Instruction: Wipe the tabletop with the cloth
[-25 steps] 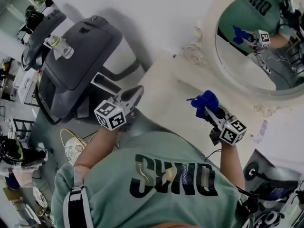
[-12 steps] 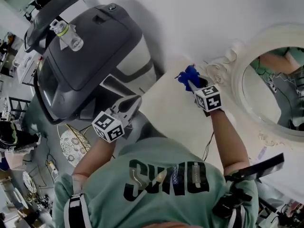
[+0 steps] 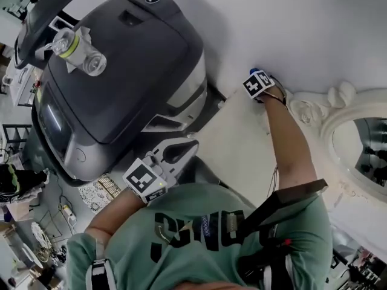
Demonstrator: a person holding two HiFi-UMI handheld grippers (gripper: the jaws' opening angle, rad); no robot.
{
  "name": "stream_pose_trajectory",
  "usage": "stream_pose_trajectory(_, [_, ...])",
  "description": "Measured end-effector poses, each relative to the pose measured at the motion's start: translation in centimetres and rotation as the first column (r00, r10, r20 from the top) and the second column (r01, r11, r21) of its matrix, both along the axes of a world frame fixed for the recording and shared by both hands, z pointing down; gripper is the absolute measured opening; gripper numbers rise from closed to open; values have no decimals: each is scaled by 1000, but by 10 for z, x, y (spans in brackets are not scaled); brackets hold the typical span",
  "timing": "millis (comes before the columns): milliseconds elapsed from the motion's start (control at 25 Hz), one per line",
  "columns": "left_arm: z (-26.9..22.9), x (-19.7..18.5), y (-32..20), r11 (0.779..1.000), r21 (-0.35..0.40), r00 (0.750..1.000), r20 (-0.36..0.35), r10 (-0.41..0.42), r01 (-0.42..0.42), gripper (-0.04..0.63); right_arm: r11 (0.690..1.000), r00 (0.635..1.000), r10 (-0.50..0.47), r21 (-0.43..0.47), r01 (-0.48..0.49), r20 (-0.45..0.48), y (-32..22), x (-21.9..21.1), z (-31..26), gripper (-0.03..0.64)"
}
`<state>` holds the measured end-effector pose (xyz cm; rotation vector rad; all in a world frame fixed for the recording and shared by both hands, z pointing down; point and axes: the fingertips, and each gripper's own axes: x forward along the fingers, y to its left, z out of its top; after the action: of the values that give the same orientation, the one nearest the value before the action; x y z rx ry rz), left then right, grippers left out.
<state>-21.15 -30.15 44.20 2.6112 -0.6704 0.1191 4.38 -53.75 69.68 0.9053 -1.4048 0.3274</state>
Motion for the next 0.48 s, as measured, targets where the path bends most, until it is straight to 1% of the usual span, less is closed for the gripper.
stream_pose_trajectory(80, [2, -4, 0, 1000, 15, 1000, 10, 11, -11, -3, 998, 998, 51, -46, -52, -21, -3, 10, 18, 115])
stream_pose_trajectory(160, [6, -10, 1, 1000, 22, 1000, 25, 14, -15, -3, 994, 996, 90, -68, -90, -5, -4, 13, 31, 115])
stream_pose_trajectory(240, [12, -19, 1, 1000, 10, 999, 45, 8, -8, -3, 990, 993, 115, -86, -114, 14, -3, 12, 41, 115])
stream_pose_trajectory(320, [14, -28, -2, 1000, 1, 999, 45, -14, 14, -3, 986, 991, 134, -104, -131, 28, -1, 10, 47, 110])
stream_pose_trajectory(400, [10, -35, -9, 999, 0, 999, 34, -43, 43, -3, 986, 991, 124, -121, -118, 44, 3, 4, 49, 101])
stream_pose_trajectory(480, [5, -41, -15, 998, 6, 998, 24, -63, 63, -3, 986, 994, 84, -151, -72, 76, 13, -10, 48, 98])
